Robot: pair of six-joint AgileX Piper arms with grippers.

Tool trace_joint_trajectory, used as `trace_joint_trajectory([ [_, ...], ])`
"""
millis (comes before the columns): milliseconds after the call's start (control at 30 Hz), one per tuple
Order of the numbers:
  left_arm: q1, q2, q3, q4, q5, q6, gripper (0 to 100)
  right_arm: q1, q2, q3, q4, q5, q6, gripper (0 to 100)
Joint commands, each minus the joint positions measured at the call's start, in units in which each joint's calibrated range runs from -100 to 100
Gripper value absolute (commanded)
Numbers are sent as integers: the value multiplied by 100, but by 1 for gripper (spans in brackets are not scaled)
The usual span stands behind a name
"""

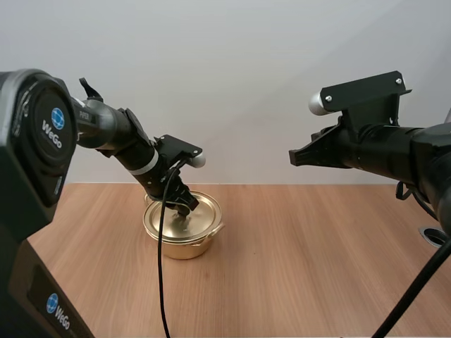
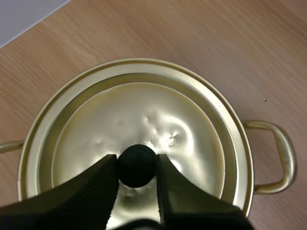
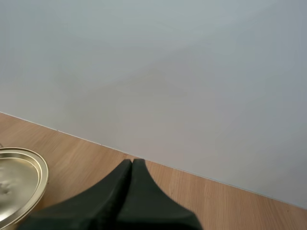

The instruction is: Open the pot, put the car inside, and close it

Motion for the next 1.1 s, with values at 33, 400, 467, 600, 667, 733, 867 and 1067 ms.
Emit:
trace_joint_trajectory([
  [33,-1,-20,2,-7,-200,-47,100,2,7,-1,-51,5,34,0],
  [400,237,-2197,-172,-1853,48,588,100,2,7,322,11,41,-206,0],
  [467,288,-3075,-91,-2247,395,532,100,2,7,465,238,75,-609,0],
  [600,351,-5039,325,-2264,490,267,100,2,7,807,902,532,-1418,0],
  [667,396,-6037,620,-2145,429,-39,100,2,7,890,1195,1042,-1532,0],
  [733,458,-7110,925,-1993,448,-458,100,2,7,906,1405,1647,-1532,0],
  [867,556,-9058,1677,-1487,172,-1269,100,2,7,918,1535,2398,-1532,0],
  [1067,853,-9507,2990,-76,-892,-2454,100,-1,-135,946,1484,2555,-1532,0],
])
